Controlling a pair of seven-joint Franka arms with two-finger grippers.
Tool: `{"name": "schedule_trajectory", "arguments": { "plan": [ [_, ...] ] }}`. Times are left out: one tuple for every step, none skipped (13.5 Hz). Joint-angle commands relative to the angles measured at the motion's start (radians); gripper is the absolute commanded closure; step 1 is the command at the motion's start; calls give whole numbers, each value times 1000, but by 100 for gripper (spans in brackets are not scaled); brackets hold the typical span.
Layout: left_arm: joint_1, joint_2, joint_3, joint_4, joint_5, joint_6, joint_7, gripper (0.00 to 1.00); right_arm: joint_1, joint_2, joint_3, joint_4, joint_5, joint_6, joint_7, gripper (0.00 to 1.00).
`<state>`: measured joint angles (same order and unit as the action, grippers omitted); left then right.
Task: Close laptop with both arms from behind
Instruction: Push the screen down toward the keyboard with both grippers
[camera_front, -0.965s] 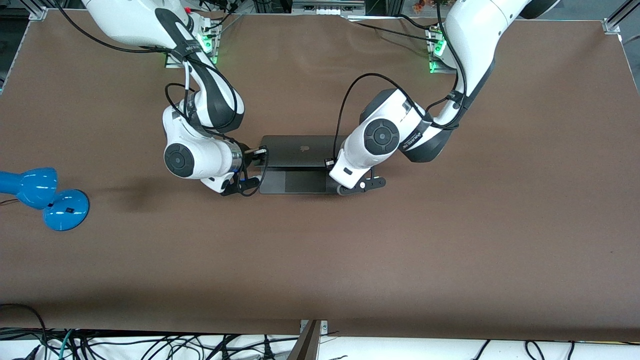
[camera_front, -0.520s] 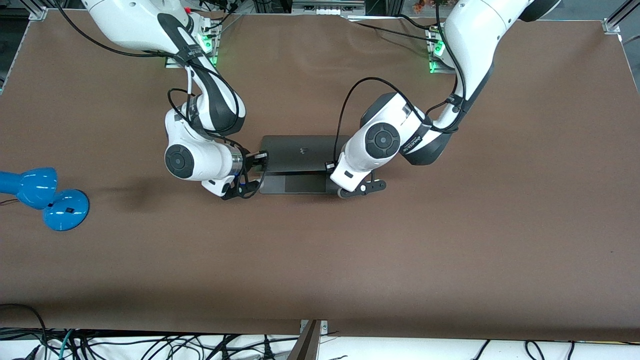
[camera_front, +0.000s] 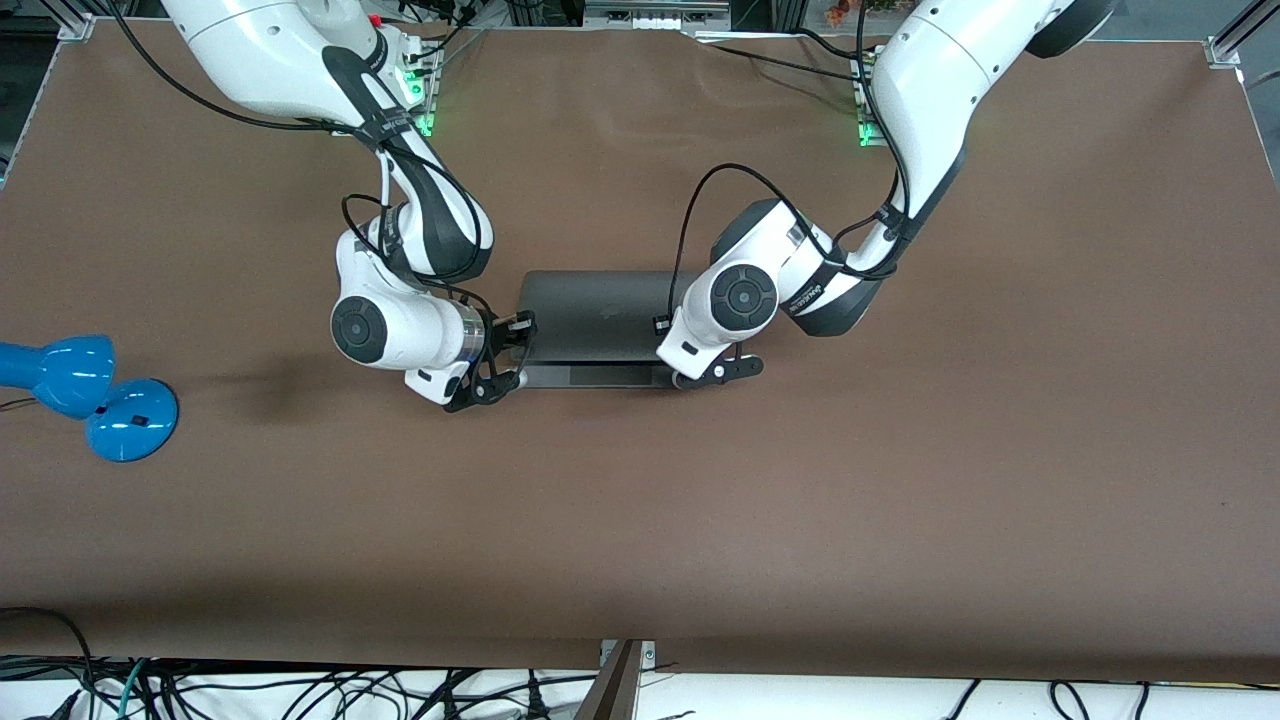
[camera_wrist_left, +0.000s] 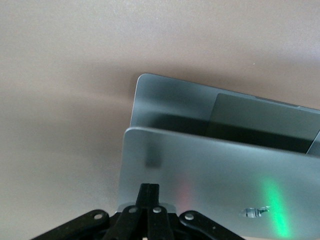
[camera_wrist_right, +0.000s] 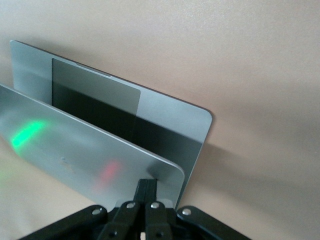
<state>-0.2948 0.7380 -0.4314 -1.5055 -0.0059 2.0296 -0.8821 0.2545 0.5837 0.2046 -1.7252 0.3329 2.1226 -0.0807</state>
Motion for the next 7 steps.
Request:
{"name": "schedule_trajectory", "arguments": {
  "plan": [
    [-1,4,3,5,24,12,2,100,3,5,-11,-2,-21,16,-28,100],
    [-3,9,3,7,26,21,0,100,3,5,-14,-2,-21,16,-30,100],
    [-4,23,8,25,26,29,-3,100,3,7,-16,-2,-21,16,-30,100],
    [-6,40,10,46,26,29,-6,100,5,7,-16,-2,-21,16,-30,100],
    [-7,55,11,62,26,29,-6,100,5,7,-16,-1,-21,17,-30,100],
    [-7,69,11,77,26,29,-6,100,5,13,-16,-1,-21,17,-30,100],
    [-9,76,16,88,26,29,-6,100,3,19,-16,2,-21,22,-30,100]
  ]
}}
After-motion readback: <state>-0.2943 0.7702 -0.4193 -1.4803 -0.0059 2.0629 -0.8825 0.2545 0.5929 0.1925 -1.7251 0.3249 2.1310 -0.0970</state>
